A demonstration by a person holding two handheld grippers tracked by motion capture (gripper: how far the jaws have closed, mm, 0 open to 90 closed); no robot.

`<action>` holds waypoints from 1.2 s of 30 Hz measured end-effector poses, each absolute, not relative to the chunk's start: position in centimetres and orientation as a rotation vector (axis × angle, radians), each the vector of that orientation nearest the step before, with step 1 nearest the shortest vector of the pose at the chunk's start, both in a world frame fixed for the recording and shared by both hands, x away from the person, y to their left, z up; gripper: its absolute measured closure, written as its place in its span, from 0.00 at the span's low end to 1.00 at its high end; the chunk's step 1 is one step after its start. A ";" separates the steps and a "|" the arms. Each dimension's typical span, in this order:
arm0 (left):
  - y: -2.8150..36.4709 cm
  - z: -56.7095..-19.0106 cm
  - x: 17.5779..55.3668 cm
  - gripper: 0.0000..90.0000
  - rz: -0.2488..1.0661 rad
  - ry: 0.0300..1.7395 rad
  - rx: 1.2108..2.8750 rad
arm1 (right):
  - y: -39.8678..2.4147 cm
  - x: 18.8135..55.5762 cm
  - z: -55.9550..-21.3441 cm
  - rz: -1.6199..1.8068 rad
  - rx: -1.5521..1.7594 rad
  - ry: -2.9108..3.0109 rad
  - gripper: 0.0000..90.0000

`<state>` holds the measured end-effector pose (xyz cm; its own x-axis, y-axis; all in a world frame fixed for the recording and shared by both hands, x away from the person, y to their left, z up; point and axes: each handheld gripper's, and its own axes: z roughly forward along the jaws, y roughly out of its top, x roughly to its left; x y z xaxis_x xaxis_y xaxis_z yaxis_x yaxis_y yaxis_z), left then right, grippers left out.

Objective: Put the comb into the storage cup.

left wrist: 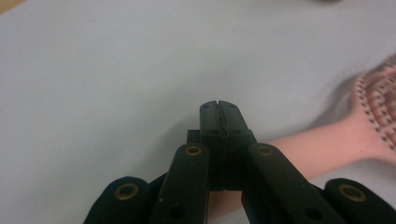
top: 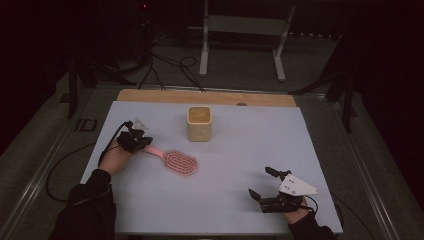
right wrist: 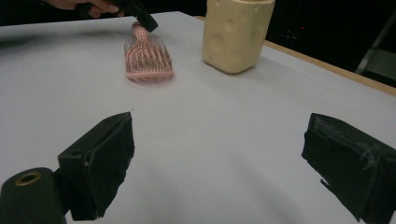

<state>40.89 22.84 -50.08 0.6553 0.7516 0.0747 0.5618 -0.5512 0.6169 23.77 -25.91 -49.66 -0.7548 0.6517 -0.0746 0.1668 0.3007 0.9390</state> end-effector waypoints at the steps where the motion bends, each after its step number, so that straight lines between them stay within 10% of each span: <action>1: 22.9 -50.0 40.7 1.00 0.444 1.019 2.318 | -25.9 23.8 -49.6 1.455 0.726 2.129 0.10; 36: 24.1 -50.0 31.5 1.00 0.291 0.957 2.397 | -25.8 23.8 -49.6 1.440 0.736 2.126 0.10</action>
